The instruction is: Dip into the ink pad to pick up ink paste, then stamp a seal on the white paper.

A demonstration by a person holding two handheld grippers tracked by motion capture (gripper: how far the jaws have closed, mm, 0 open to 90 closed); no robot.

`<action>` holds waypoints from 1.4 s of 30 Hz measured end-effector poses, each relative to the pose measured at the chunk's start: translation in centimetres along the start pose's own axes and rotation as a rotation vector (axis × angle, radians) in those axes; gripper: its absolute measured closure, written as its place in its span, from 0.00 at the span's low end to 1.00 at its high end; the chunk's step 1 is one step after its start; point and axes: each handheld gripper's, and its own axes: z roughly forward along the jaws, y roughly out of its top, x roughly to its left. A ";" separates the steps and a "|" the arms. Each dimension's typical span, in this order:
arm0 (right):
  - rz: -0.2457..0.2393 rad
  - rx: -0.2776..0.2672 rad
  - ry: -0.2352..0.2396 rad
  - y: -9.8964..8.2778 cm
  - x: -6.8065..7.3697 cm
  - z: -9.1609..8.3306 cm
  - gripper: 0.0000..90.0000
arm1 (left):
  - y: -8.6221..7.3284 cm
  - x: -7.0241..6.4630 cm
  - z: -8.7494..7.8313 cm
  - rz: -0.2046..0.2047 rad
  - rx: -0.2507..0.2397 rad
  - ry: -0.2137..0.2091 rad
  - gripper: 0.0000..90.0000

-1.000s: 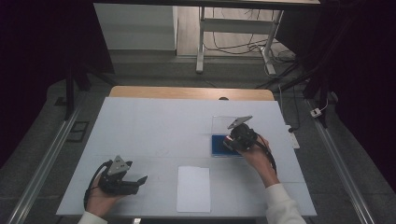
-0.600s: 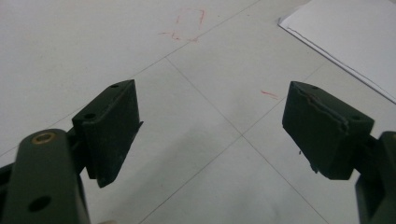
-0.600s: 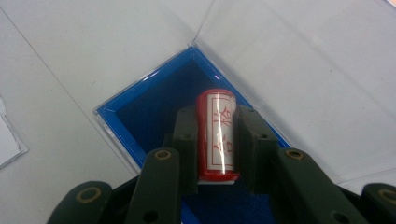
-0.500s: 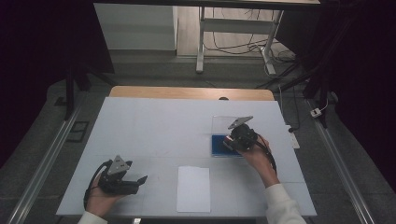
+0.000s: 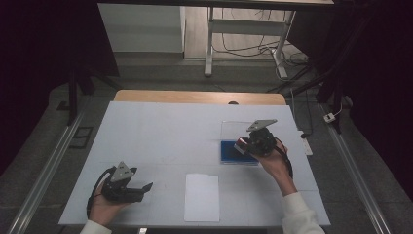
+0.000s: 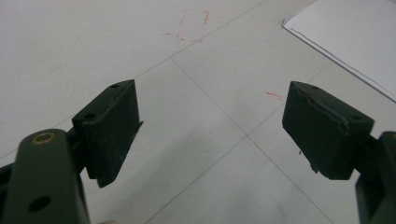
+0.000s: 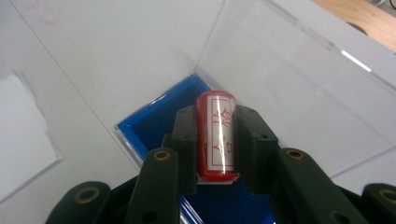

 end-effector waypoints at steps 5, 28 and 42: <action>0.030 -0.047 0.030 -0.3 -0.5 -1.2 0.78 | 0.0 0.0 0.0 0.002 -0.001 0.002 0.21; -0.020 -0.112 0.057 0.1 1.0 -3.5 0.78 | 0.2 0.1 0.3 0.009 0.005 -0.003 0.21; -0.066 -0.118 0.101 0.5 3.4 -4.3 0.78 | 0.2 0.1 0.3 0.013 0.005 -0.005 0.21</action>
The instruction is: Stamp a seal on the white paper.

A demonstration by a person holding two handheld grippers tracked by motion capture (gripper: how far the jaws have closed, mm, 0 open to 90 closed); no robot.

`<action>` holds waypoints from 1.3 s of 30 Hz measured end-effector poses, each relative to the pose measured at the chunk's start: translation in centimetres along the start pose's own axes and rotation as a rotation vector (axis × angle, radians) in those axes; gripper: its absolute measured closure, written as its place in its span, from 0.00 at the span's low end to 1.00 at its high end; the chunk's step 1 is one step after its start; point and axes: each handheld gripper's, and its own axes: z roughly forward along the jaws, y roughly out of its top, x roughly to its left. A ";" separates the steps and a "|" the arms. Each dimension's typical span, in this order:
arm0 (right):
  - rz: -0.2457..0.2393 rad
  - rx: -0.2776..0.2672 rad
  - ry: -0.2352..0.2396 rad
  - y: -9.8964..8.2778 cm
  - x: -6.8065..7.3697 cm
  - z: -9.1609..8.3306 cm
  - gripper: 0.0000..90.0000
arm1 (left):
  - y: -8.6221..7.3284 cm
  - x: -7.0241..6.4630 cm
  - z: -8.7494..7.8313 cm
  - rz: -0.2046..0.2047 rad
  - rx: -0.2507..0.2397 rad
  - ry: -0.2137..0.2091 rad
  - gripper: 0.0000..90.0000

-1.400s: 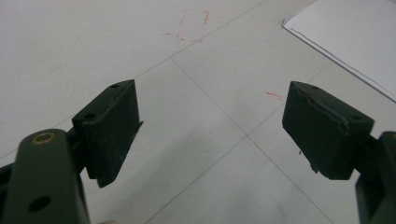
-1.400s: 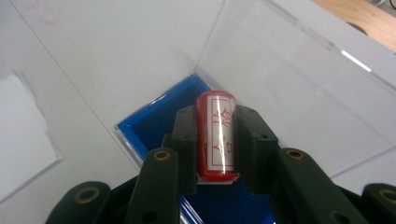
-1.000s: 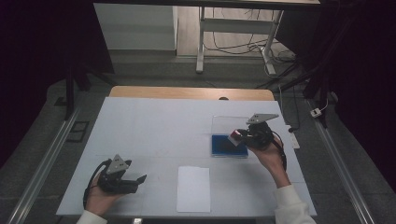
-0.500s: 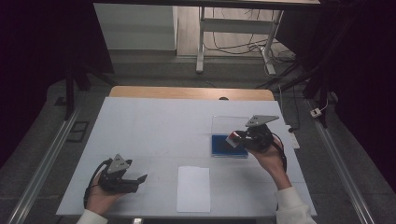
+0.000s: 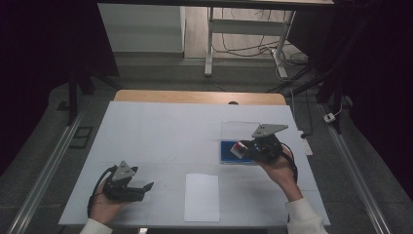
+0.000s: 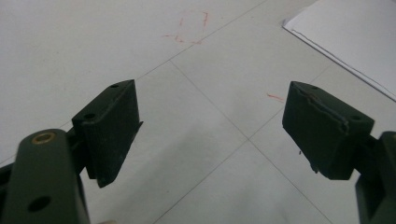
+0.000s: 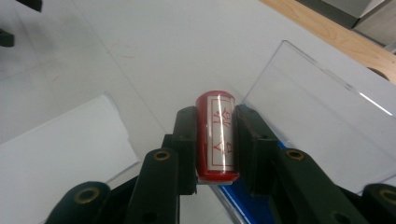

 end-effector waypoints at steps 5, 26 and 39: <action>-0.013 0.007 0.025 -0.2 1.0 -0.1 0.78 | 0.0 0.0 -0.1 -0.001 -0.002 0.002 0.21; -0.094 0.021 0.142 0.1 5.7 0.4 0.78 | 0.0 -0.2 -0.2 -0.005 -0.006 0.006 0.21; -0.146 0.053 0.215 0.4 8.1 2.4 0.78 | 0.0 -0.2 -0.2 -0.008 -0.007 0.005 0.21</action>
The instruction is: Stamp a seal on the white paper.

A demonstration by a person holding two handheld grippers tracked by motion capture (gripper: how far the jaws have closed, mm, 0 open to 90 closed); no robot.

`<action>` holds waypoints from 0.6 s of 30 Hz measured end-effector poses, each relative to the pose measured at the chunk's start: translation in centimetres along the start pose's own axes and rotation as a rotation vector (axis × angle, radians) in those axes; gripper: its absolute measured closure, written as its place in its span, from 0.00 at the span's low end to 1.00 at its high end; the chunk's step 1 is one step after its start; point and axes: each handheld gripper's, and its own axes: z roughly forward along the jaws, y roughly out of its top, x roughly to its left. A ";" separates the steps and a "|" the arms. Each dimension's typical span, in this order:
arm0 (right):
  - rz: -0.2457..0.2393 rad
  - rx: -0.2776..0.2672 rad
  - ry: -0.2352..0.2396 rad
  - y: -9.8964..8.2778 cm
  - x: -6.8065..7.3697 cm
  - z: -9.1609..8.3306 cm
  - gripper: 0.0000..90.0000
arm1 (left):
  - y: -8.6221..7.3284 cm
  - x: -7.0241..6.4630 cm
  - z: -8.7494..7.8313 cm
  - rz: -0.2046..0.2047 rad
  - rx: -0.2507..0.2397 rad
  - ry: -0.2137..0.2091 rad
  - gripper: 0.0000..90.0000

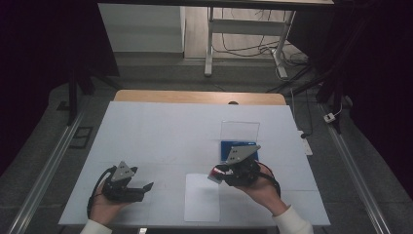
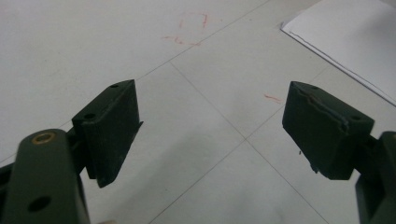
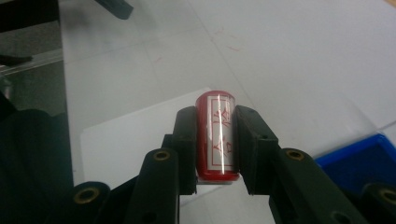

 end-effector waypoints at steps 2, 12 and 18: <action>0.004 -0.003 0.026 0.1 0.3 0.3 0.78 | 0.0 0.0 0.0 0.001 0.000 -0.002 0.21; -0.041 0.046 0.045 0.5 1.5 1.9 0.78 | 0.0 0.0 -0.1 -0.001 -0.002 -0.001 0.21; -0.072 0.092 0.048 0.5 2.1 3.3 0.77 | 0.0 0.0 0.0 -0.001 -0.001 0.000 0.21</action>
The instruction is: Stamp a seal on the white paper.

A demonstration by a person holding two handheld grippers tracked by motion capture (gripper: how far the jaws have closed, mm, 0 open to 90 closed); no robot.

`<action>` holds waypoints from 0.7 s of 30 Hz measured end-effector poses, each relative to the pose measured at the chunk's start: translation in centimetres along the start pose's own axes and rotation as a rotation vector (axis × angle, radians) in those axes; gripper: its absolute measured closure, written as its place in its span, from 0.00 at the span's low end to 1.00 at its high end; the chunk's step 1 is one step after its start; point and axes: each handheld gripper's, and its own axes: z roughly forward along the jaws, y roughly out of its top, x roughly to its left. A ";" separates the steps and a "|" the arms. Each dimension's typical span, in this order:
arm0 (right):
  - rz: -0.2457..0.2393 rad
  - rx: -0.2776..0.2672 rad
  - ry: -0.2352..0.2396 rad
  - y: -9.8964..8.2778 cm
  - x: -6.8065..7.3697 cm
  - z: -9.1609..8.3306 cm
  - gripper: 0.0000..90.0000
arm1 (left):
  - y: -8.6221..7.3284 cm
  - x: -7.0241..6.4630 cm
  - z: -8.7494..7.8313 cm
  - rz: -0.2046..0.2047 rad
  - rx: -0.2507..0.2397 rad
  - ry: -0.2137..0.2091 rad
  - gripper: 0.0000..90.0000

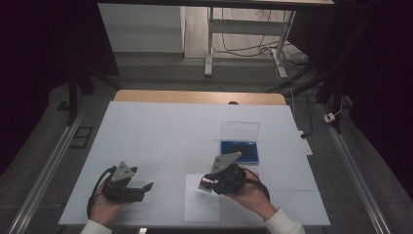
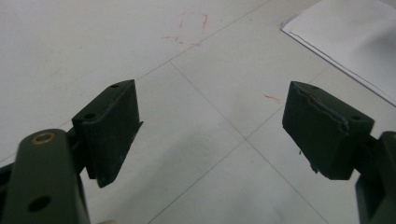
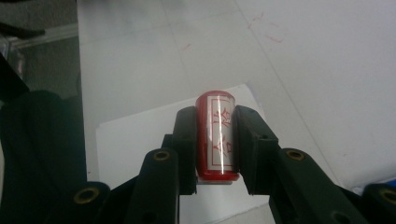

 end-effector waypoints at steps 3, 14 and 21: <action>-0.021 0.020 0.003 0.1 0.3 0.6 0.78 | 0.0 0.0 0.0 0.001 0.000 0.001 0.21; -0.040 0.055 -0.006 0.1 0.7 1.8 0.77 | 0.0 0.0 -0.1 0.002 0.001 0.002 0.21; -0.042 0.063 -0.017 0.0 0.7 2.4 0.78 | 0.0 0.0 0.0 0.002 0.005 0.001 0.21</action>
